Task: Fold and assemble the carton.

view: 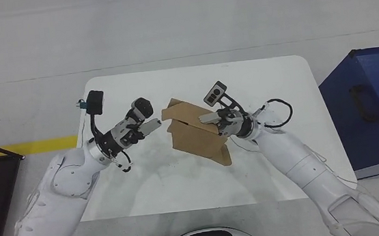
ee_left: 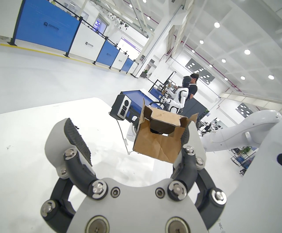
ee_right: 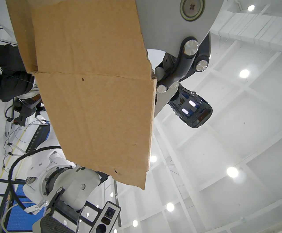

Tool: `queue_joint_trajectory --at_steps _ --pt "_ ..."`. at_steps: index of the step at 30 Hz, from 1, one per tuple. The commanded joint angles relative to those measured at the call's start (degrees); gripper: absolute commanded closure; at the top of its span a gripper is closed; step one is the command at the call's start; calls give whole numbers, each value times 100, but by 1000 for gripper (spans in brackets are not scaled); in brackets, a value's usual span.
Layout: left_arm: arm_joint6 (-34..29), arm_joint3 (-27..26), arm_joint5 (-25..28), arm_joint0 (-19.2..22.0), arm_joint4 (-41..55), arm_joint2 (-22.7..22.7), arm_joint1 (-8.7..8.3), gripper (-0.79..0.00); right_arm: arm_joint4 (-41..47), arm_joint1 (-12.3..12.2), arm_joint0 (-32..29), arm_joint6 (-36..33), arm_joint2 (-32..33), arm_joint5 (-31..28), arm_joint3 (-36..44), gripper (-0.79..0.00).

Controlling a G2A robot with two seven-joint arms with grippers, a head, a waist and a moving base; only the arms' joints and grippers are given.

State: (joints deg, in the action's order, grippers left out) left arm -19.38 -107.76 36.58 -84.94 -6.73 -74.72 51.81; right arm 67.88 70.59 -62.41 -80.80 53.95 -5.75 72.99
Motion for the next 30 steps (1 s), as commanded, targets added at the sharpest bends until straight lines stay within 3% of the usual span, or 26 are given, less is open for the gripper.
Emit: queue_joint_trajectory --at_steps 1,8,20,30 --pt "8 -79 -131 15 -199 -7 8 -785 -50 3 -14 25 14 13 57 0" --pt "171 -484 -814 45 -869 16 59 -785 -300 12 -93 92 52 27 220 0" --pt "-51 -704 -1201 65 -1328 117 114 -785 -1106 4 -123 339 -15 290 375 0" --pt "-162 -631 -1329 91 -1687 292 165 -785 -1225 -19 -225 340 107 359 469 0"
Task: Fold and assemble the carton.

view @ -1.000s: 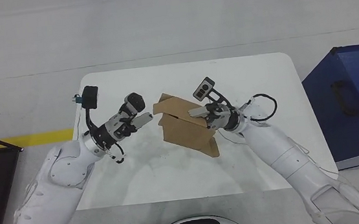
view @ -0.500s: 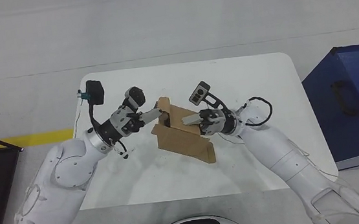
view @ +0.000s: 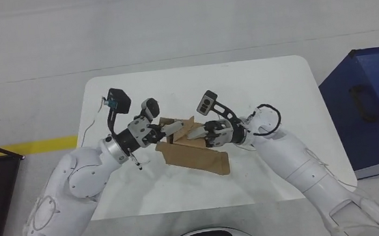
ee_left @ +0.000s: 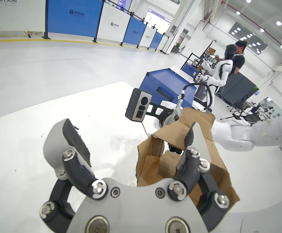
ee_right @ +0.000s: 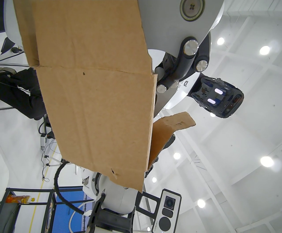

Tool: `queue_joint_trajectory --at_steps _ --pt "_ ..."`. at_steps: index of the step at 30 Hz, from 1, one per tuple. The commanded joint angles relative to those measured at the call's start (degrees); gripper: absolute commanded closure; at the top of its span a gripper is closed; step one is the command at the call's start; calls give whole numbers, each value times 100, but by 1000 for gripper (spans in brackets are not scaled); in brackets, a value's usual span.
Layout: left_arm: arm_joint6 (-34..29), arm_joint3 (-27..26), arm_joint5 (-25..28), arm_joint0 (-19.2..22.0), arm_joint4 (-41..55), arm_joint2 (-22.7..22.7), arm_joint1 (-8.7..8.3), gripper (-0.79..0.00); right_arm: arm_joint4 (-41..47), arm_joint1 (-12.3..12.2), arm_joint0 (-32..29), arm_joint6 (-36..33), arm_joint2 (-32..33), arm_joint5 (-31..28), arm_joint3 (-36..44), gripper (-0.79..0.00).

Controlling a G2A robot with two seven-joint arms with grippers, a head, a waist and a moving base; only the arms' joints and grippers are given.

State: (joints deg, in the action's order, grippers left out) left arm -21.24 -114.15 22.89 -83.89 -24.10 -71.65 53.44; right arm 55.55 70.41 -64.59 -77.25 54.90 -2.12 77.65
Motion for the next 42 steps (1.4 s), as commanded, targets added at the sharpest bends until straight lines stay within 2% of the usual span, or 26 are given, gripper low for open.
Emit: queue_joint_trajectory --at_steps 1,13,20,23,30,38,42 --pt "52 11 95 -38 101 -52 2 -785 28 -3 -20 -38 31 -11 7 0" --pt "346 35 1262 -808 505 -904 -76 -785 726 11 -165 -482 324 -194 -87 0" --pt "470 -40 1561 -1007 455 -1023 -70 -785 497 40 -104 -303 248 -101 -160 0" --pt "319 -159 1371 -958 175 -972 -62 -785 437 54 -79 -236 211 -50 -153 0" --pt "104 -258 358 -650 -540 -534 15 -785 416 66 -87 -251 231 -21 -137 0" --pt "-226 -180 337 -369 -650 -197 62 -785 350 84 -92 -206 218 23 -99 0" --pt "-69 -87 363 -343 -499 -155 89 -785 357 95 -82 -218 224 25 -99 0"
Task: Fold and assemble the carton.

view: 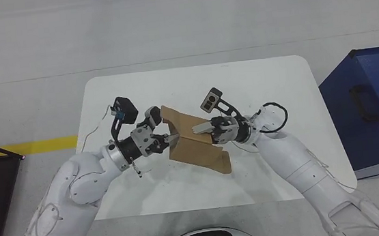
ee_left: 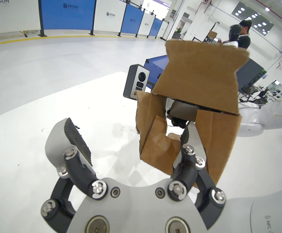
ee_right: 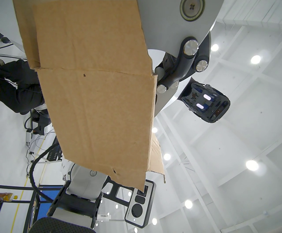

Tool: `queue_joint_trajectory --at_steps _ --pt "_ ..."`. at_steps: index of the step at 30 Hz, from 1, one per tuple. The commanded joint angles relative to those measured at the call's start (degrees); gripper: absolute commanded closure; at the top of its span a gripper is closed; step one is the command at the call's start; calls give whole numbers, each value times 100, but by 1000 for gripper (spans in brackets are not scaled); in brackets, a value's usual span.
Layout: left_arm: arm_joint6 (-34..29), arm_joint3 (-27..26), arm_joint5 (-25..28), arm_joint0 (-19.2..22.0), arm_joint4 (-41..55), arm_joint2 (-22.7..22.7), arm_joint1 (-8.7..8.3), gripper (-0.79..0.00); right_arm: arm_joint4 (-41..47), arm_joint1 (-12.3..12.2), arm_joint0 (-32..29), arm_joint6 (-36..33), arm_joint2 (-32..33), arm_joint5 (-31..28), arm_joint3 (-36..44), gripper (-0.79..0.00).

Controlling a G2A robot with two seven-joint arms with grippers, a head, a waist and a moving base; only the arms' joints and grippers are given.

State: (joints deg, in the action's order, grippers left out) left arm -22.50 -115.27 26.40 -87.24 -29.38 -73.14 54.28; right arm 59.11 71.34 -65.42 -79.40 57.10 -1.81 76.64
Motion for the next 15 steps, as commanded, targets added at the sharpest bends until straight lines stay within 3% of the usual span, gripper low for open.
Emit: queue_joint_trajectory --at_steps 1,8,15 --pt "100 51 9 -24 37 -47 4 -785 4 3 -1 -5 11 -10 5 0" --pt "392 156 312 -330 399 -438 -19 -785 38 4 -63 -122 65 -61 84 0" --pt "525 407 80 -408 624 -833 -25 -785 -18 9 -92 -287 71 -118 140 0"
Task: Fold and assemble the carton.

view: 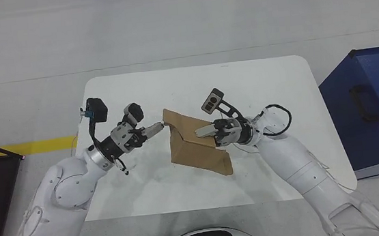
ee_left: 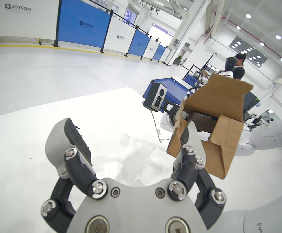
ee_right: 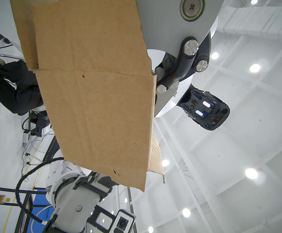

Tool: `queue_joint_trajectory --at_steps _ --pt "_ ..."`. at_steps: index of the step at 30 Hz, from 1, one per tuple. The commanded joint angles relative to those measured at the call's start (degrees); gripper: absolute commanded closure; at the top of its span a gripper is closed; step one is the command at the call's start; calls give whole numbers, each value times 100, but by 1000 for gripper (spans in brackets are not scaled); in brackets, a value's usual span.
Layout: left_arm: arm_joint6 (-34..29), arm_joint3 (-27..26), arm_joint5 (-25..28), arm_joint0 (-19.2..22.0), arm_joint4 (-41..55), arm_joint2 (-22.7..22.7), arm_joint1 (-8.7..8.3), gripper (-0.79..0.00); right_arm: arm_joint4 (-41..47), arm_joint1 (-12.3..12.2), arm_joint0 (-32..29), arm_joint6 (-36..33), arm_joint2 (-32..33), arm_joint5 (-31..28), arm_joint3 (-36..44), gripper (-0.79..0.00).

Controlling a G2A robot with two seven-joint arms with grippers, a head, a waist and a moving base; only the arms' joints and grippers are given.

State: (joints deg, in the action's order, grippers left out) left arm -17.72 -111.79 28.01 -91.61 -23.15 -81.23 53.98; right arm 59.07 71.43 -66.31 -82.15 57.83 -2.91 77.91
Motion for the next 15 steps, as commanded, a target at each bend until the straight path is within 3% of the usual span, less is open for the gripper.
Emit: queue_joint_trajectory --at_steps 1,8,15 --pt "99 99 -142 52 17 -15 15 -785 -20 1 -10 -20 3 -29 32 0" --pt "101 -34 -958 322 -393 225 85 -785 -114 -1 -59 15 27 -67 125 0" --pt "-356 -253 -1233 710 -981 832 159 -785 -83 13 -67 104 42 -67 140 0"
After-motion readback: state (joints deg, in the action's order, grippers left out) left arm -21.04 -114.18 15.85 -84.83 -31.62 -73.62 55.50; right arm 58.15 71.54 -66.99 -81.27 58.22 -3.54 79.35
